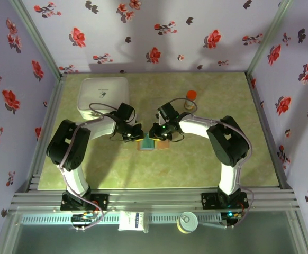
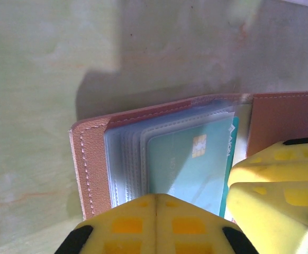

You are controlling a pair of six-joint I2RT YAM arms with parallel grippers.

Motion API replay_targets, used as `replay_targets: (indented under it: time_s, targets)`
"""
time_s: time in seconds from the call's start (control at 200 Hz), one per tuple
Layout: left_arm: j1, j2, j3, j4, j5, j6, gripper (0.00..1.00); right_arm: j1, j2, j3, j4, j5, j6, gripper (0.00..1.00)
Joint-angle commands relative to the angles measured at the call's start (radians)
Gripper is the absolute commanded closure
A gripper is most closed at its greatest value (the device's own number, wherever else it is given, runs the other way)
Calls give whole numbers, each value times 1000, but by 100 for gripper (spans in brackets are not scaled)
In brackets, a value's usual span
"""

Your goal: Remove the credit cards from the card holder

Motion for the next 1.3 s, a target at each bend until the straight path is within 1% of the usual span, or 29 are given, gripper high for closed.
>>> replay_targets:
  time_s: [0.0, 0.115, 0.275, 0.435, 0.59, 0.84, 1.03, 1.15, 1.295]
  targets:
    - [4, 13, 2, -31, -6, 18, 100, -7, 23, -20, 23, -29, 22, 81]
    - [4, 9, -3, -30, -12, 15, 100, -8, 30, -15, -1, -14, 13, 80]
    - [3, -4, -3, -37, -22, 17, 100, -8, 26, 2, -90, 68, -18, 77]
    - [4, -1, 18, -86, -42, 43, 100, -8, -3, 9, -113, 111, -36, 75]
    - [5, -10, 27, -100, -44, 57, 100, -8, -20, 19, -105, 104, -42, 75]
    - [1, -47, 57, -97, -31, 32, 100, -17, -76, -5, -78, 64, -27, 73]
    - [-51, -19, 98, -101, -25, 15, 100, -30, -97, -34, -69, 57, -27, 72]
    - [-76, -1, 111, -104, -46, 11, 100, -41, -92, -48, -62, 52, -27, 72]
    - [-77, 13, 113, -141, -89, 28, 100, -56, -62, -66, -12, -1, -13, 72]
